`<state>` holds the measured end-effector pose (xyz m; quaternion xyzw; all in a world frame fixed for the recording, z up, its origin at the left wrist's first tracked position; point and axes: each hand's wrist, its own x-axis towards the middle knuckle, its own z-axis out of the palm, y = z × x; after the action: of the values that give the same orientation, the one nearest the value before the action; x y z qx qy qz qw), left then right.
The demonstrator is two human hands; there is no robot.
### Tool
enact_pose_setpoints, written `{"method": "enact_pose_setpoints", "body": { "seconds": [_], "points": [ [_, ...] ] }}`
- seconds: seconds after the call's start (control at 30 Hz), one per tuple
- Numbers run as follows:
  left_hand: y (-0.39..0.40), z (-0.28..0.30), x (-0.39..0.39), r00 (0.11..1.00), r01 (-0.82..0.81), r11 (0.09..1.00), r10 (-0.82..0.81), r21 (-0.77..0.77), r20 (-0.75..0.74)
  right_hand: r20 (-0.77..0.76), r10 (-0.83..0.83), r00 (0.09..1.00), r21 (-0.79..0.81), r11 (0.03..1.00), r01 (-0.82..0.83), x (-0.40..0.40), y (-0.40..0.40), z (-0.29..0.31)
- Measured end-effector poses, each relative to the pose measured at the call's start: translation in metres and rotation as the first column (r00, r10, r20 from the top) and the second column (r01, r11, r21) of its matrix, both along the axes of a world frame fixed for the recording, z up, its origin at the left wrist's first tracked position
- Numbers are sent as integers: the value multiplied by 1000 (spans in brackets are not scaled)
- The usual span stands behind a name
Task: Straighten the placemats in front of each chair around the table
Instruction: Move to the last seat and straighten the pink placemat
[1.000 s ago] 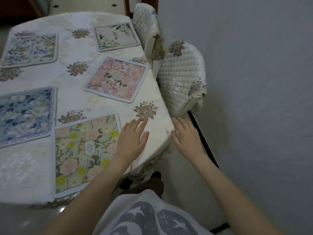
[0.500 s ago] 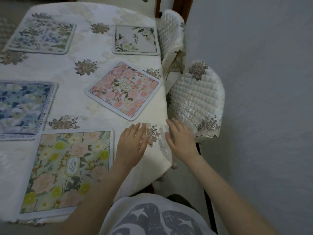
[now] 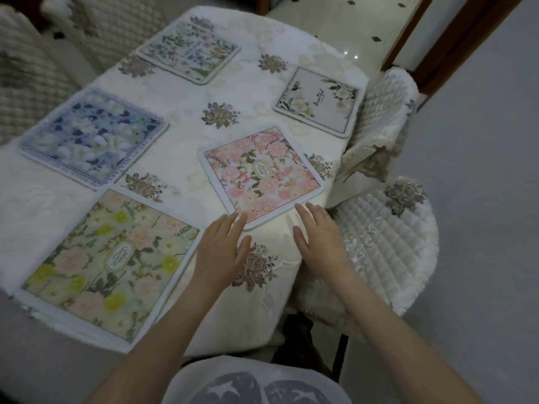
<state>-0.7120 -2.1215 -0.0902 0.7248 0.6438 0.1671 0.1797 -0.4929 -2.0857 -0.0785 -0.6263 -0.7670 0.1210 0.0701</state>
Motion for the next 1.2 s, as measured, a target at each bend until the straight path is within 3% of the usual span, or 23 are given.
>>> {"method": "enact_pose_setpoints", "body": {
  "seconds": [0.37, 0.83, 1.2],
  "points": [
    [-32, 19, 100, 917, -398, 916, 396, -42, -48, -62, 402, 913, 68, 915, -398, 64, 46, 7],
    [-40, 4, 128, 884, -468, 884, 468, 13, 10, -36, 418, 908, 16, 909, -417, 93, 59, 3],
    [59, -21, 114, 823, -568, 823, 568, -7, -25, -82, 508, 857, 33, 861, -508, 78, 182, -20]
  ]
}}
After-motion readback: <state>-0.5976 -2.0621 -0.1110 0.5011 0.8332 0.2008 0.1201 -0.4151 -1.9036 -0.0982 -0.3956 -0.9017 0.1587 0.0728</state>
